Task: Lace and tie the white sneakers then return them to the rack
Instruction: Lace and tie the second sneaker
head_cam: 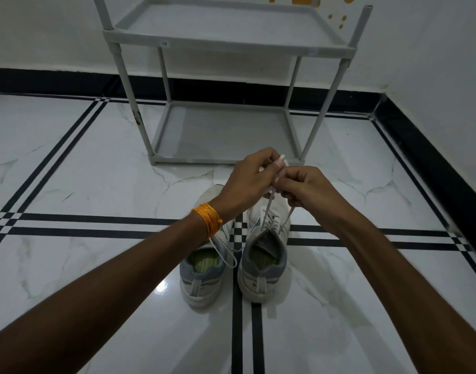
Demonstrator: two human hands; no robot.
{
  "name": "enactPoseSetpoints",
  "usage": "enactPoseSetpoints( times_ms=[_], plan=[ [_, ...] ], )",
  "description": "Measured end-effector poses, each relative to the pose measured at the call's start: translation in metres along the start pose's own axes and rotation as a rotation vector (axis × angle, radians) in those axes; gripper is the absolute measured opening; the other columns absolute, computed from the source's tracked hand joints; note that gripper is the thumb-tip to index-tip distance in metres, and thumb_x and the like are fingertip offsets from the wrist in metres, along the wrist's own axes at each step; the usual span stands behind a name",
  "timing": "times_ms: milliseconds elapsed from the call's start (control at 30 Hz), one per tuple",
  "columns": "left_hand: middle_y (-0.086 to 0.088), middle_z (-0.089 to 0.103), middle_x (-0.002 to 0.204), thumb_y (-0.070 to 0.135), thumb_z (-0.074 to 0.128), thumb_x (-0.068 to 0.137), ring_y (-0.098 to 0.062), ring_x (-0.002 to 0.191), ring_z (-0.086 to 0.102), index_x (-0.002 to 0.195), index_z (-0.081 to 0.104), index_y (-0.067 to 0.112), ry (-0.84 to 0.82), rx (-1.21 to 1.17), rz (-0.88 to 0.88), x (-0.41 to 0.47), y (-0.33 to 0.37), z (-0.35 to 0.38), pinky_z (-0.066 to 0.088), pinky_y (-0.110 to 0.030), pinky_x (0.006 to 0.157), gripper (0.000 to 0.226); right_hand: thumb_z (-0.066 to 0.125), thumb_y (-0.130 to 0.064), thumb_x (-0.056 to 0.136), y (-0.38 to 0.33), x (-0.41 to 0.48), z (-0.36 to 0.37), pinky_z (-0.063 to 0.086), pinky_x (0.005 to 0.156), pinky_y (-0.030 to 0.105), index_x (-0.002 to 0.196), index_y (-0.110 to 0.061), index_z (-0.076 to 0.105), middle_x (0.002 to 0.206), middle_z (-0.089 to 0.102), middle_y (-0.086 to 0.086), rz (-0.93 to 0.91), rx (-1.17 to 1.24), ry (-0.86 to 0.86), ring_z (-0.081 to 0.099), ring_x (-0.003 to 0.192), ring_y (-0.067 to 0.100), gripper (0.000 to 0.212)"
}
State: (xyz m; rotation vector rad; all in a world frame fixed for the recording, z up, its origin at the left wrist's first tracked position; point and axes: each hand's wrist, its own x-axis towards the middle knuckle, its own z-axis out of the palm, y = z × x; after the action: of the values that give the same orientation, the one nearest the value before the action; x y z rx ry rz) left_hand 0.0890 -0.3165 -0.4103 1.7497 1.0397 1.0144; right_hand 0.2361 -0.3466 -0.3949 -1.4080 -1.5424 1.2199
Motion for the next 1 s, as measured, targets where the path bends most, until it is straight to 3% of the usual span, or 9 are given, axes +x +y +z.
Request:
enactPoseSetpoints(
  times_ms=[167,300,433,533,633,767,867,933,1000],
  plan=[
    [-0.006,0.063,0.077,0.027,0.043,0.102,-0.018,0.070,0.062,0.089,0.062,0.008,0.021,0.127,-0.037,-0.002,-0.004,0.002,0.052,-0.035,0.067,0.029,0.056,-0.020,0.095,0.007,-0.001,0.004,0.043,0.058,0.022,0.095,-0.001,0.070,0.074,0.063,0.002,0.049,0.184,0.110,0.052,0.067,0.011,0.023],
    [0.001,0.056,0.063,0.028,0.054,0.093,-0.013,0.056,0.048,0.098,0.063,0.012,0.001,0.234,-0.021,-0.007,-0.002,0.004,0.038,-0.025,0.057,0.019,0.061,-0.015,0.092,0.005,0.000,0.000,0.043,0.053,0.020,0.090,-0.005,0.070,0.071,0.064,0.003,0.114,0.316,0.185,0.055,0.062,0.012,0.014],
    [0.003,0.063,0.065,0.032,0.067,0.080,-0.014,0.050,0.054,0.116,0.051,0.018,0.000,0.580,0.199,-0.012,-0.006,0.005,0.036,-0.021,0.048,0.042,0.063,-0.007,0.089,0.000,0.004,0.000,0.042,0.044,0.017,0.100,-0.002,0.064,0.074,0.064,0.010,0.191,0.337,0.205,0.055,0.055,0.011,0.011],
    [-0.002,0.067,0.065,0.029,0.069,0.088,-0.015,0.046,0.054,0.117,0.055,0.012,0.035,0.797,0.377,-0.015,-0.007,0.005,0.029,-0.018,0.044,0.036,0.066,-0.006,0.088,-0.003,0.006,-0.001,0.041,0.042,0.017,0.114,-0.007,0.053,0.071,0.064,0.010,0.267,0.346,0.231,0.052,0.051,0.010,0.029],
    [-0.002,0.064,0.056,0.027,0.074,0.085,-0.014,0.038,0.051,0.110,0.063,0.009,0.017,0.954,0.575,-0.012,-0.013,0.001,0.034,-0.019,0.040,0.032,0.064,-0.006,0.089,-0.004,0.005,-0.004,0.039,0.042,0.018,0.119,-0.013,0.048,0.065,0.059,0.007,0.303,0.274,0.223,0.047,0.046,0.008,0.035],
    [-0.003,0.062,0.052,0.020,0.078,0.081,-0.010,0.039,0.037,0.086,0.068,0.007,0.020,0.997,0.623,-0.007,-0.018,-0.002,0.030,-0.020,0.044,0.017,0.062,-0.007,0.091,-0.003,0.005,-0.003,0.038,0.038,0.016,0.106,-0.006,0.055,0.070,0.062,0.013,0.265,0.178,0.244,0.047,0.040,0.005,0.018],
    [-0.002,0.068,0.064,0.024,0.067,0.091,-0.009,0.048,0.048,0.087,0.072,0.009,-0.023,0.798,0.388,-0.007,-0.003,0.002,0.039,-0.024,0.051,0.016,0.057,-0.006,0.091,0.002,0.007,-0.003,0.038,0.040,0.017,0.095,-0.004,0.060,0.071,0.067,0.012,0.241,0.065,0.198,0.050,0.046,0.010,0.006],
    [0.006,0.067,0.069,0.026,0.058,0.096,-0.001,0.057,0.055,0.091,0.075,0.009,-0.100,0.432,0.029,-0.004,0.006,0.000,0.040,-0.016,0.057,0.025,0.055,-0.018,0.094,0.005,0.007,-0.003,0.042,0.047,0.020,0.097,-0.007,0.063,0.079,0.069,0.009,0.192,-0.125,0.237,0.059,0.054,0.013,0.013],
    [0.012,0.052,0.051,0.026,0.057,0.097,0.000,0.044,0.046,0.094,0.073,0.004,-0.141,0.053,-0.304,-0.003,0.012,-0.002,0.033,-0.012,0.046,0.027,0.053,-0.030,0.096,0.005,0.002,-0.004,0.048,0.059,0.021,0.096,-0.011,0.066,0.089,0.070,0.005,0.076,-0.277,0.330,0.066,0.069,0.014,0.023]
  ],
)
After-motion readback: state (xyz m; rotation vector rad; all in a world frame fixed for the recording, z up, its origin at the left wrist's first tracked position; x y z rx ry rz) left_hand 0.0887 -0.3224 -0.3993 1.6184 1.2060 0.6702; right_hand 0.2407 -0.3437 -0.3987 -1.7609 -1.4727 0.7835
